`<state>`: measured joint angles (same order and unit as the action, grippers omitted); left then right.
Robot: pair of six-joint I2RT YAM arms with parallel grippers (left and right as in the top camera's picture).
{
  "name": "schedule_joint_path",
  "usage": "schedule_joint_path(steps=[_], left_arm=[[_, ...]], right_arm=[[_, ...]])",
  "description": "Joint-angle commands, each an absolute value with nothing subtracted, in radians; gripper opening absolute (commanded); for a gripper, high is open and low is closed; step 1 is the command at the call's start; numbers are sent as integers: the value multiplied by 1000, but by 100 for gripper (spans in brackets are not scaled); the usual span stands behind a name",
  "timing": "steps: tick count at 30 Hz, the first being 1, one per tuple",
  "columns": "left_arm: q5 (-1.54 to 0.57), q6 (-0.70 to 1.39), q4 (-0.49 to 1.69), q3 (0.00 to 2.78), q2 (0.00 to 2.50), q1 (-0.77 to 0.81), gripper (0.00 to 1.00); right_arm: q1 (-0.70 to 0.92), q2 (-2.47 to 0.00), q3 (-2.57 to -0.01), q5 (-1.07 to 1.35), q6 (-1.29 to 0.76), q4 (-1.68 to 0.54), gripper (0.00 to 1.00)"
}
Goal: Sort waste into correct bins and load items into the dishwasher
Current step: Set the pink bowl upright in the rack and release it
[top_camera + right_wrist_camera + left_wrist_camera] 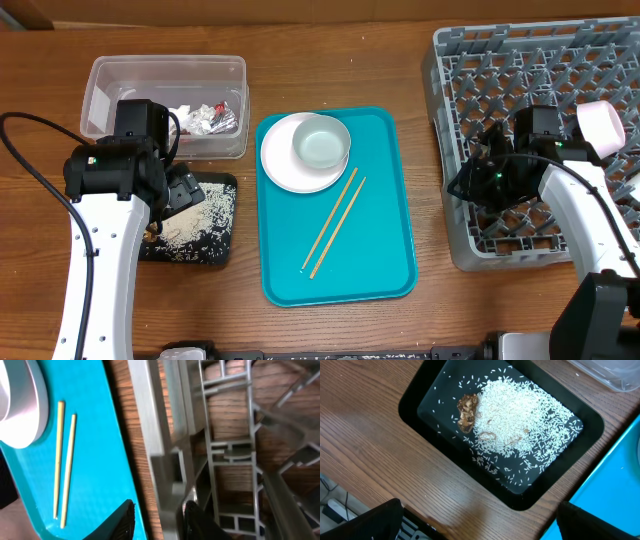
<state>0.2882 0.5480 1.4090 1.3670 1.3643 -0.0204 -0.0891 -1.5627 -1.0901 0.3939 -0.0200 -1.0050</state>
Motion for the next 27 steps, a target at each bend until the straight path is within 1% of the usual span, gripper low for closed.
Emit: schedule_joint_path(steps=[1,13,19,27], left_arm=[[287,554,1409,1368,1361,-26,100],[287,554,1409,1368,1361,-26,100],[287,554,1409,1368,1361,-26,100],[287,554,1409,1368,1361,-24,100]], right_arm=[[-84,-1551,-1077,466,31,-1024,35],[-84,-1551,-1046,468,31,-1083,35],[-84,-1551,-1046,622,110,-1098,34],[-84,-1551,-1046,631,109,-1100,35]])
